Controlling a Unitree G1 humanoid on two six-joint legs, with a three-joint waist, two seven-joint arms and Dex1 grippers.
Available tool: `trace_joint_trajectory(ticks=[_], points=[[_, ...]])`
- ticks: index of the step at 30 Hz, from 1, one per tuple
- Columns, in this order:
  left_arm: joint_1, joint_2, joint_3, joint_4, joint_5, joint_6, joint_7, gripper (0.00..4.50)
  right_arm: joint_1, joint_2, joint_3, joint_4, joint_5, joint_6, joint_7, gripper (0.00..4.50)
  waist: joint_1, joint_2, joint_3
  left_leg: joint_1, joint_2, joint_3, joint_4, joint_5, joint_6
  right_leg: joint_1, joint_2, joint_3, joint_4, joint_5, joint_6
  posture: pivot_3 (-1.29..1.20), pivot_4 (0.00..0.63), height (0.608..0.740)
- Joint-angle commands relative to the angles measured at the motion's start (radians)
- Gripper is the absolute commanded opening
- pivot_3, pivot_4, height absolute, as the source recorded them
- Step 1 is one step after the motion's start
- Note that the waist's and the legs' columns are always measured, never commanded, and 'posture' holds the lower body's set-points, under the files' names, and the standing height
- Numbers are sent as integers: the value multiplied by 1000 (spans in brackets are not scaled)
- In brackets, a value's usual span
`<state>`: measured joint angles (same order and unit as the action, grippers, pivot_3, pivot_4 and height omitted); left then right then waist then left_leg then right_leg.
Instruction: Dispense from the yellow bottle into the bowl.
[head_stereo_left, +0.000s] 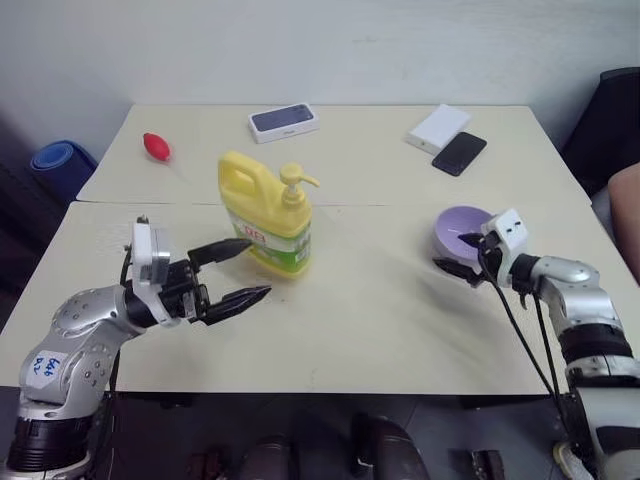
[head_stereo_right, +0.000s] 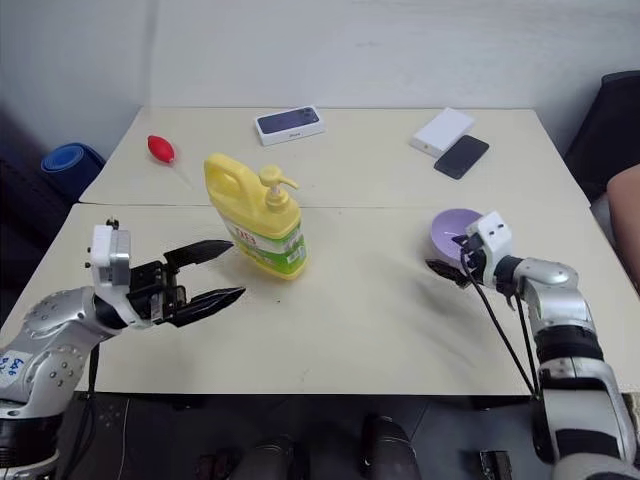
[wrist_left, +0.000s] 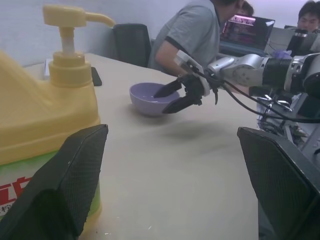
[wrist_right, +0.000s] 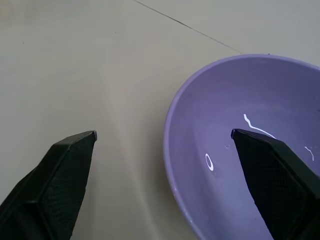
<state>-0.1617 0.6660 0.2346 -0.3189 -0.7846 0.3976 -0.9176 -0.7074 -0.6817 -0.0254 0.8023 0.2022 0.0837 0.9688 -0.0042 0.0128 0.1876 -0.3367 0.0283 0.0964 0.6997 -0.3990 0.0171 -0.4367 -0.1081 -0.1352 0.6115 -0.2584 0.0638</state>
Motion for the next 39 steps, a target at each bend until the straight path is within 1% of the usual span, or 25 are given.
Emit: trace_joint_trajectory(ticks=[1, 3, 5, 6, 9, 12, 15, 17, 18, 19, 22, 25, 27, 29, 31, 34, 37, 39], points=[[4, -26, 30, -43, -25, 2, 36, 4351, -26, 3, -14, 46, -10, -41, 38, 4500, 1, 0, 0, 0, 0, 0, 0, 0, 0, 0, 0, 0, 0, 0, 0, 0, 150, 740], [13, -40, 31, -53, -26, 5, 50, 4351, -38, 12, -17, 83, -20, -73, 44, 4500, 0, 0, 0, 0, 0, 0, 1, 0, 0, 0, 0, 0, 1, 0, 0, 0, 150, 740], [21, -45, 28, -58, -23, 7, 54, 4500, -51, 22, -20, 117, -22, -88, 55, 4129, -1, 0, 0, 1, 0, 0, 1, 1, -1, 1, 0, 1, 1, 0, 1, 0, 150, 740], [24, -47, 26, -59, -22, 8, 56, 4500, -60, 28, -17, 142, -31, -100, 53, 3935, -1, 0, 0, 1, 0, 0, 1, 1, -1, 1, 0, 1, 1, 0, 1, 0, 150, 740], [25, -48, 25, -60, -25, 14, 61, 4500, -92, 44, -21, 218, -55, -142, 13, 2980, -2, 0, 0, 1, 0, 0, 1, 2, -2, 0, 1, 2, 2, 0, 1, 0, 150, 740], [15, -47, 27, -55, -23, 18, 63, 4500, -120, 60, -34, 269, -62, -164, -18, 1897, -4, 0, 0, 1, 1, 0, 1, 2, -3, 0, 1, 2, 2, 0, 1, 0, 150, 740], [5, -44, 31, -50, -26, 24, 64, 4500, -123, 74, -38, 274, -70, -214, -20, 827, -2, 0, 0, 1, 1, -1, 1, 2, -3, 0, 2, 2, 2, 0, 1, 0, 150, 740], [3, -45, 33, -47, -24, 23, 64, 4500, -125, 75, -41, 267, -70, -241, -6, 154, -3, 0, 0, 1, 1, 0, 1, 2, -3, 0, 5, 2, 2, 0, 1, 0, 150, 740], [2, -46, 36, -46, -25, 22, 65, 4500, -127, 75, -45, 254, -60, -243, 17, 33, -4, -1, 0, 1, 1, 0, 1, 2, -3, 1, 6, 3, 2, 0, 1, 0, 150, 740], [0, -47, 39, -44, -27, 21, 67, 4500, -128, 76, -49, 240, -50, -249, 42, 33, -4, -1, 0, 2, 1, 0, 2, 2, -3, 1, 6, 3, 2, 0, 1, 0, 150, 740], [-7, -39, 64, -32, -44, 29, 67, 4500, -124, 80, -63, 108, 28, -212, 199, 33, -6, 1, 1, 1, 2, 0, 1, 2, -3, 0, 7, 3, 2, 0, 0, 0, 150, 740], [-26, 16, 109, -13, -71, 62, 36, 4500, -80, 56, -3, -167, 69, -116, 342, 33, -11, 1, 1, 1, 3, 0, 1, 2, -4, -1, 7, 3, 2, 0, 0, 0, 150, 740], [-68, 69, 146, 6, -111, 102, 21, 4500, -57, 35, 44, -357, 74, -35, 389, 33, -11, 1, 1, 0, 3, -1, 1, 2, -4, -2, 6, 4, 3, 0, 0, 0, 150, 740], [-123, 117, 163, 23, -141, 138, 7, 4500, -49, 23, 73, -517, 92, 80, 387, 33, -11, 1, 1, 0, 3, -1, 1, 2, -4, -2, 5, 3, 3, 0, 0, 0, 150, 740], [-196, 158, 159, 48, -159, 171, -14, 4500, -53, 17, 106, -637, 103, 175, 384, 33, -8, 1, 1, 0, 2, -1, 1, 2, -4, -2, 5, 3, 3, 0, 0, 0, 150, 740], [-332, 177, 129, 123, -143, 174, -46, 3928, -65, 19, 156, -727, 85, 244, 376, 0, 5, 0, 2, 0, 1, -1, 2, 2, -4, -2, 6, 3, 4, 0, 0, 0, 150, 740], [-454, 183, 69, 217, -71, 142, -95, 3021, -77, 25, 198, -769, 70, 273, 373, 0, 6, 0, 2, 0, 0, -1, 2, 2, -4, -2, 7, 2, 4, 0, 0, 0, 150, 740], [-554, 161, 9, 312, 6, 85, -124, 2455, -88, 34, 216, -788, 72, 287, 371, 0, 6, -2, 3, -1, 0, -1, 2, 2, -4, -2, 9, 0, 4, 0, 0, 0, 150, 740]])
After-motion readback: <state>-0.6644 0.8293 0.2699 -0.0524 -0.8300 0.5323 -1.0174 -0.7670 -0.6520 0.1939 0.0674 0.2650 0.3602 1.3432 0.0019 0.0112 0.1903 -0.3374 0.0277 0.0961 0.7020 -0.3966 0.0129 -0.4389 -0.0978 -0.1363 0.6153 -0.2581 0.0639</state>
